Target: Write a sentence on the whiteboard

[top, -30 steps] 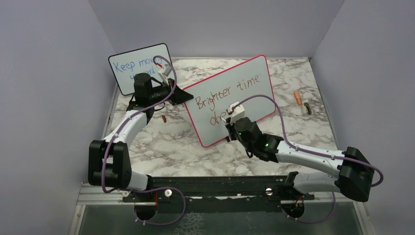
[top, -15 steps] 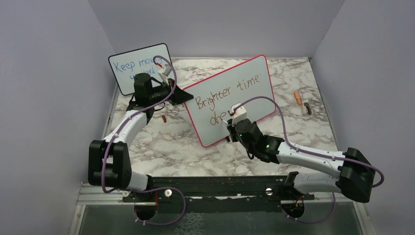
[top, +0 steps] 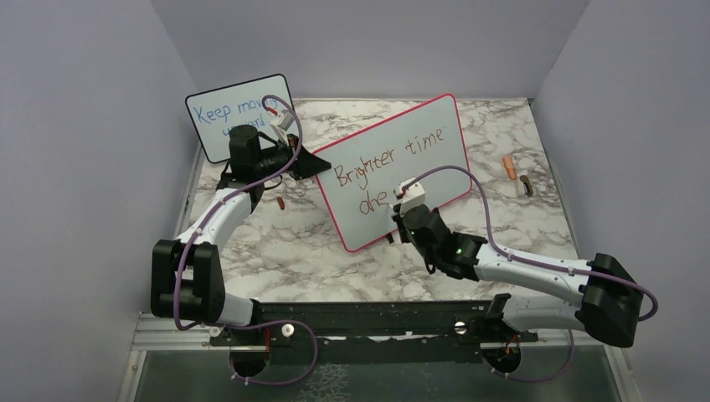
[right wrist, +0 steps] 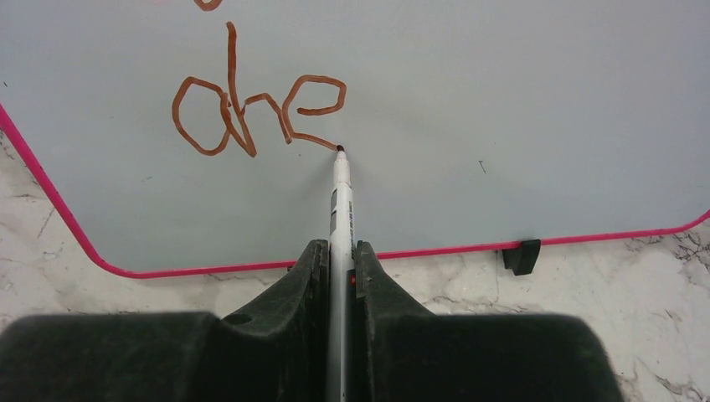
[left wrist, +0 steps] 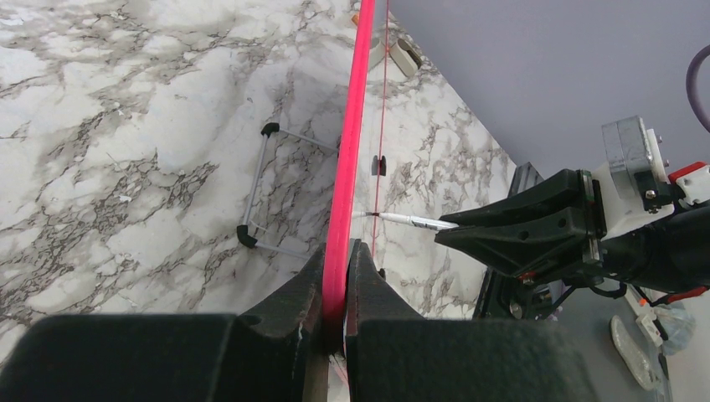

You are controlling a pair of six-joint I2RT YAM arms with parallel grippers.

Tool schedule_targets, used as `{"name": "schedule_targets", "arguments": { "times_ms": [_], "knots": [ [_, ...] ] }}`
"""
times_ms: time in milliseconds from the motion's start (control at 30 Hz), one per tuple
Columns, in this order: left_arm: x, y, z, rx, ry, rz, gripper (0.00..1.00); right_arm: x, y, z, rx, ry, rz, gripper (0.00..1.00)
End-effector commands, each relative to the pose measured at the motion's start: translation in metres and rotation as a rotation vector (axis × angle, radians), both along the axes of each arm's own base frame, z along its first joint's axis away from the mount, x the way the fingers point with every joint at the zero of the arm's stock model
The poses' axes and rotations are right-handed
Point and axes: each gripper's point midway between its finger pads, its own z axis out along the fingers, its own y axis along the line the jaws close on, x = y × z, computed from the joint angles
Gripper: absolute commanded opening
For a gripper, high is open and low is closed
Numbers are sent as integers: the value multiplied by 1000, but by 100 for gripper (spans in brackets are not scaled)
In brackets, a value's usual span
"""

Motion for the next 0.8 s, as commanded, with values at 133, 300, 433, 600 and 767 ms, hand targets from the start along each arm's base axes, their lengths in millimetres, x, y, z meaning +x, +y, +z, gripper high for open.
{"name": "schedule_targets", "arguments": {
  "times_ms": [133,300,433,600,767],
  "knots": [
    [13,11,-37,98,56,95,0,2,-6,27,59,-68,-11,1],
    [13,11,-37,98,56,93,0,7,-13,33,65,-86,-22,1],
    [13,11,-38,98,56,91,0,11,-15,33,64,-87,-27,1],
    [13,11,-38,99,57,93,0,14,-13,28,61,-77,-23,1],
    [13,11,-38,99,57,92,0,16,-8,26,64,-72,-13,1]
  ]
}}
